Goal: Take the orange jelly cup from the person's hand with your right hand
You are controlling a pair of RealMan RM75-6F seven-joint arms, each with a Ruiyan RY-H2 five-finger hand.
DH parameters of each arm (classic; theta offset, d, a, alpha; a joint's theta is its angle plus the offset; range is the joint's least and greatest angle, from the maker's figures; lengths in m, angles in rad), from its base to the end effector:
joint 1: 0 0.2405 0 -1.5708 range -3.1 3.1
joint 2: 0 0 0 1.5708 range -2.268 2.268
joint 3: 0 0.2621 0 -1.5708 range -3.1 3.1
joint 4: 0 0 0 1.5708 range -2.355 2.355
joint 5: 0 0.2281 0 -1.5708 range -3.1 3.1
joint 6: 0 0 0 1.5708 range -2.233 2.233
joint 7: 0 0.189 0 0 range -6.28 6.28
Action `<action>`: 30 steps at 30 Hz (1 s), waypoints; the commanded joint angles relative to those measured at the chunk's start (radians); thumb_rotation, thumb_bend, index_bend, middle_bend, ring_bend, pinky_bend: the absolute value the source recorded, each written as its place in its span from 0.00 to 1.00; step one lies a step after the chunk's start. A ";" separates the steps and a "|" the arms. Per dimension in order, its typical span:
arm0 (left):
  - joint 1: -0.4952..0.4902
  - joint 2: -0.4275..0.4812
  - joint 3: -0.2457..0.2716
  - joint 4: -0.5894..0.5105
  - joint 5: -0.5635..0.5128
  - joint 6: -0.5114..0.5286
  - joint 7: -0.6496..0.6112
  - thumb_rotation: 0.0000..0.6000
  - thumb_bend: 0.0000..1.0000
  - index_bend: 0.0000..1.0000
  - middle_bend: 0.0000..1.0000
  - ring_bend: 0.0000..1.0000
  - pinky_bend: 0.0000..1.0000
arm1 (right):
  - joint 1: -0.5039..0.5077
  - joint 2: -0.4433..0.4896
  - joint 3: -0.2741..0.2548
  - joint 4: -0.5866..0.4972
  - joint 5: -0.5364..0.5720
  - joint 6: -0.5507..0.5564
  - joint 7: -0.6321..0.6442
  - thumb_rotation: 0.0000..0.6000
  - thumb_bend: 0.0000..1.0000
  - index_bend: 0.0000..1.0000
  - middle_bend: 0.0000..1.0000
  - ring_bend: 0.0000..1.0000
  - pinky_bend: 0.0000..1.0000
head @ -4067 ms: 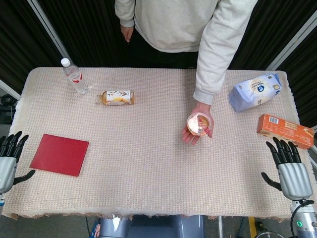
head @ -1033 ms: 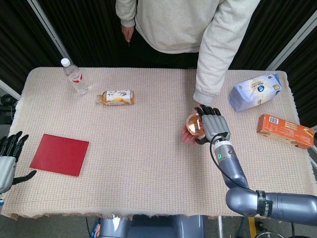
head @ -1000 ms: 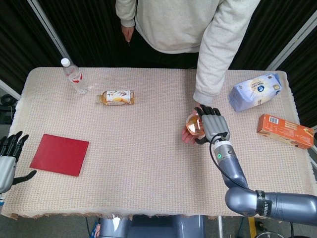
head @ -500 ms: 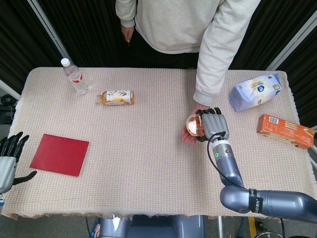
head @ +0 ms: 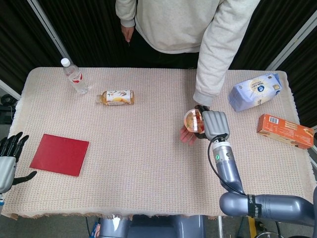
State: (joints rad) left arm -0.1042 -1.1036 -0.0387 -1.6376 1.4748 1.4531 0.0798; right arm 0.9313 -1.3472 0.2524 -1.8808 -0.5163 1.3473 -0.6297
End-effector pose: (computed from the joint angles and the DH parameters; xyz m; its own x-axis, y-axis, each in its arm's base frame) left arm -0.3225 0.2312 0.1417 0.4569 0.0384 0.8887 0.8894 -0.0059 -0.4570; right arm -0.0976 -0.4069 0.0474 0.3642 -0.1535 0.9186 -0.9313 -0.0529 0.3604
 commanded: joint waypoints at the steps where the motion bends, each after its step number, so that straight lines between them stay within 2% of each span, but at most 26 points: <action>1: 0.000 0.001 0.000 -0.001 0.000 0.000 0.000 1.00 0.11 0.00 0.00 0.00 0.00 | -0.026 0.049 0.003 -0.072 -0.037 0.017 0.009 1.00 0.29 0.62 0.62 0.54 0.48; 7: 0.002 -0.001 0.000 0.001 0.005 0.008 0.000 1.00 0.11 0.00 0.00 0.00 0.00 | -0.099 0.157 -0.034 -0.218 -0.126 0.047 0.030 1.00 0.30 0.62 0.62 0.54 0.48; 11: 0.002 -0.003 0.000 0.002 0.006 0.010 0.004 1.00 0.11 0.00 0.00 0.00 0.00 | -0.186 0.221 -0.109 -0.307 -0.238 0.080 0.069 1.00 0.30 0.62 0.62 0.54 0.48; 14: 0.002 -0.005 0.001 0.003 0.008 0.011 0.010 1.00 0.11 0.00 0.00 0.00 0.00 | -0.255 0.226 -0.180 -0.328 -0.331 0.102 0.099 1.00 0.30 0.62 0.62 0.54 0.48; 17: 0.002 -0.007 0.002 0.002 0.011 0.014 0.019 1.00 0.11 0.00 0.00 0.00 0.00 | -0.313 0.198 -0.242 -0.301 -0.397 0.110 0.123 1.00 0.30 0.62 0.62 0.54 0.48; 20: 0.003 -0.010 0.002 0.003 0.017 0.019 0.021 1.00 0.11 0.00 0.00 0.00 0.00 | -0.349 0.154 -0.267 -0.256 -0.397 0.094 0.148 1.00 0.30 0.61 0.61 0.54 0.48; 24: 0.002 -0.012 0.002 0.004 0.014 0.015 0.021 1.00 0.11 0.00 0.00 0.00 0.00 | -0.368 0.093 -0.276 -0.179 -0.373 0.076 0.141 1.00 0.30 0.61 0.61 0.53 0.48; 28: 0.002 -0.011 0.001 0.004 0.012 0.016 0.016 1.00 0.11 0.00 0.00 0.00 0.00 | -0.382 0.012 -0.256 -0.088 -0.308 0.061 0.136 1.00 0.30 0.60 0.59 0.51 0.48; 30: 0.002 -0.012 0.000 0.005 0.013 0.017 0.013 1.00 0.11 0.00 0.00 0.00 0.00 | -0.387 -0.015 -0.244 -0.052 -0.298 0.062 0.133 1.00 0.30 0.59 0.54 0.45 0.40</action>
State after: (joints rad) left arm -0.1019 -1.1155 -0.0382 -1.6329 1.4876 1.4695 0.0932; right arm 0.5557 -1.3254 -0.0060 -1.9741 -0.8391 1.4162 -0.4924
